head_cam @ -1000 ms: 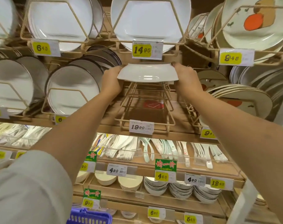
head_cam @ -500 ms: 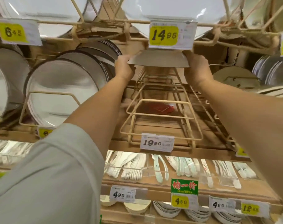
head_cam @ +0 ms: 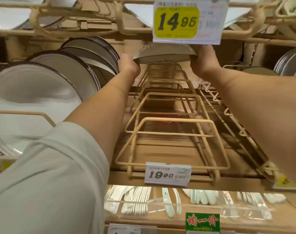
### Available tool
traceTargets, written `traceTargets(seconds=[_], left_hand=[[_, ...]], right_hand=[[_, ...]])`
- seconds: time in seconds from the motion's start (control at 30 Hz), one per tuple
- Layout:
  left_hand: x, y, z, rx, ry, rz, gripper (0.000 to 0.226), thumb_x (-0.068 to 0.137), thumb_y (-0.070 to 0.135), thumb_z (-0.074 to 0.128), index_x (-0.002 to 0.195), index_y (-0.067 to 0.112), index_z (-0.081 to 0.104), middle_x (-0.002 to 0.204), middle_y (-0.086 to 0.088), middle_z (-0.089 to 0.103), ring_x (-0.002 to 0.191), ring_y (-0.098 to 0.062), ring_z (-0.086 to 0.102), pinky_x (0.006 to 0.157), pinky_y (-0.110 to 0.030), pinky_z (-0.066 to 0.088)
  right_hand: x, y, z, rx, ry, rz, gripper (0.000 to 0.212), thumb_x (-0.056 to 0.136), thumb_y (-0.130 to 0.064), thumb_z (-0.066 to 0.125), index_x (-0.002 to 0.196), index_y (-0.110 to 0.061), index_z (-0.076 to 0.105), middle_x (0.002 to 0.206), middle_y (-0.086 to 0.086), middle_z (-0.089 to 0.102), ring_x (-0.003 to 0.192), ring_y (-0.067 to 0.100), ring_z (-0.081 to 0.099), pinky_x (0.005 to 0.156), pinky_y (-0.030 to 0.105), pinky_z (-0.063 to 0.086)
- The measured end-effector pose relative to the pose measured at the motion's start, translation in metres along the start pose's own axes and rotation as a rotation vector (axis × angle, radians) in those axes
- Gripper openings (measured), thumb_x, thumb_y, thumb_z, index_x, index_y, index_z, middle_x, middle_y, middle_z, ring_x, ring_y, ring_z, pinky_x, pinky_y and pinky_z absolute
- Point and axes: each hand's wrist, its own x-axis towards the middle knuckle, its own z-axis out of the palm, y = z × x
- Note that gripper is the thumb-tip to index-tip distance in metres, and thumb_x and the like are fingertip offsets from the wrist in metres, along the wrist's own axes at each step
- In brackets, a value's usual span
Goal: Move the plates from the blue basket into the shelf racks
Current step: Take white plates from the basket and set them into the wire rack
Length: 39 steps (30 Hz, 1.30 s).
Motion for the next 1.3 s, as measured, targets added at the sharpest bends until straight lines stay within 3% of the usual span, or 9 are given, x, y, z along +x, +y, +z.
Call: traceTargets(seconds=[0.17, 0.3, 0.43, 0.5, 0.63, 0.73, 0.9, 1.1, 1.3], left_hand=[[0.012, -0.003, 0.006, 0.032, 0.000, -0.037, 0.021, 0.091, 0.003, 0.055, 0.077, 0.018, 0.054, 0.102, -0.012, 0.064, 0.095, -0.028, 0.066, 0.080, -0.041, 0.060], [0.021, -0.007, 0.009, 0.101, -0.040, -0.065, 0.013, 0.095, 0.011, 0.050, 0.104, 0.009, 0.059, 0.101, -0.012, 0.065, 0.079, -0.024, 0.070, 0.067, -0.035, 0.062], [0.023, -0.012, 0.012, 0.197, -0.053, -0.051, 0.011, 0.095, 0.012, 0.054, 0.105, 0.007, 0.057, 0.094, -0.013, 0.066, 0.077, -0.022, 0.071, 0.072, -0.038, 0.062], [0.022, -0.014, 0.013, 0.235, -0.060, -0.044, 0.010, 0.095, 0.012, 0.055, 0.105, 0.010, 0.054, 0.095, -0.012, 0.065, 0.077, -0.022, 0.070, 0.071, -0.037, 0.062], [0.020, -0.019, 0.014, 0.294, -0.073, -0.046, 0.004, 0.094, 0.012, 0.056, 0.097, 0.010, 0.055, 0.099, -0.012, 0.065, 0.082, -0.026, 0.069, 0.073, -0.040, 0.061], [0.021, -0.024, 0.018, 0.333, -0.110, -0.044, 0.016, 0.093, 0.011, 0.057, 0.108, 0.005, 0.061, 0.106, -0.015, 0.066, 0.092, -0.031, 0.068, 0.082, -0.042, 0.059], [0.023, -0.025, 0.026, 0.372, -0.151, -0.038, 0.019, 0.092, 0.005, 0.056, 0.111, 0.002, 0.059, 0.110, -0.017, 0.065, 0.095, -0.033, 0.067, 0.085, -0.043, 0.058], [0.026, -0.026, 0.028, 0.366, -0.165, -0.041, 0.019, 0.093, 0.004, 0.058, 0.111, 0.000, 0.060, 0.109, -0.017, 0.066, 0.096, -0.031, 0.068, 0.087, -0.041, 0.057], [0.028, -0.025, 0.027, 0.379, -0.159, -0.046, 0.022, 0.092, 0.004, 0.058, 0.114, 0.002, 0.057, 0.111, -0.018, 0.064, 0.097, -0.031, 0.067, 0.084, -0.040, 0.058]], right_hand=[[0.014, 0.005, 0.011, -0.090, -0.079, 0.046, 0.030, 0.096, -0.007, 0.044, 0.120, -0.003, 0.062, 0.121, 0.021, 0.062, 0.111, 0.037, 0.056, 0.089, 0.034, 0.044], [0.022, 0.007, 0.017, -0.049, -0.068, 0.114, 0.029, 0.094, -0.006, 0.049, 0.121, 0.000, 0.060, 0.122, 0.020, 0.058, 0.114, 0.035, 0.054, 0.094, 0.034, 0.043], [0.039, 0.011, 0.025, 0.159, -0.078, 0.365, 0.032, 0.090, -0.007, 0.055, 0.122, -0.006, 0.056, 0.107, 0.003, 0.054, 0.094, 0.014, 0.051, 0.083, 0.021, 0.046], [0.046, 0.014, 0.031, 0.203, -0.094, 0.472, 0.035, 0.087, -0.008, 0.060, 0.121, -0.007, 0.054, 0.107, 0.003, 0.055, 0.090, 0.014, 0.052, 0.083, 0.025, 0.051], [0.046, 0.020, 0.043, 0.141, -0.171, 0.516, 0.029, 0.085, -0.008, 0.067, 0.109, -0.006, 0.050, 0.118, 0.015, 0.058, 0.104, 0.029, 0.062, 0.086, 0.040, 0.057], [0.044, 0.027, 0.049, 0.089, -0.253, 0.535, 0.018, 0.091, -0.009, 0.061, 0.107, -0.006, 0.055, 0.118, 0.017, 0.060, 0.104, 0.030, 0.064, 0.089, 0.039, 0.056], [0.044, 0.038, 0.054, 0.080, -0.255, 0.572, 0.025, 0.091, -0.010, 0.061, 0.114, -0.001, 0.057, 0.115, 0.018, 0.061, 0.097, 0.032, 0.067, 0.082, 0.039, 0.059], [0.048, 0.043, 0.058, 0.089, -0.203, 0.581, 0.033, 0.088, -0.018, 0.066, 0.117, -0.005, 0.058, 0.120, 0.016, 0.059, 0.106, 0.032, 0.063, 0.089, 0.040, 0.056], [0.045, 0.042, 0.065, 0.098, -0.155, 0.613, 0.016, 0.089, -0.013, 0.063, 0.103, -0.007, 0.058, 0.109, 0.014, 0.062, 0.100, 0.029, 0.065, 0.086, 0.037, 0.057]])
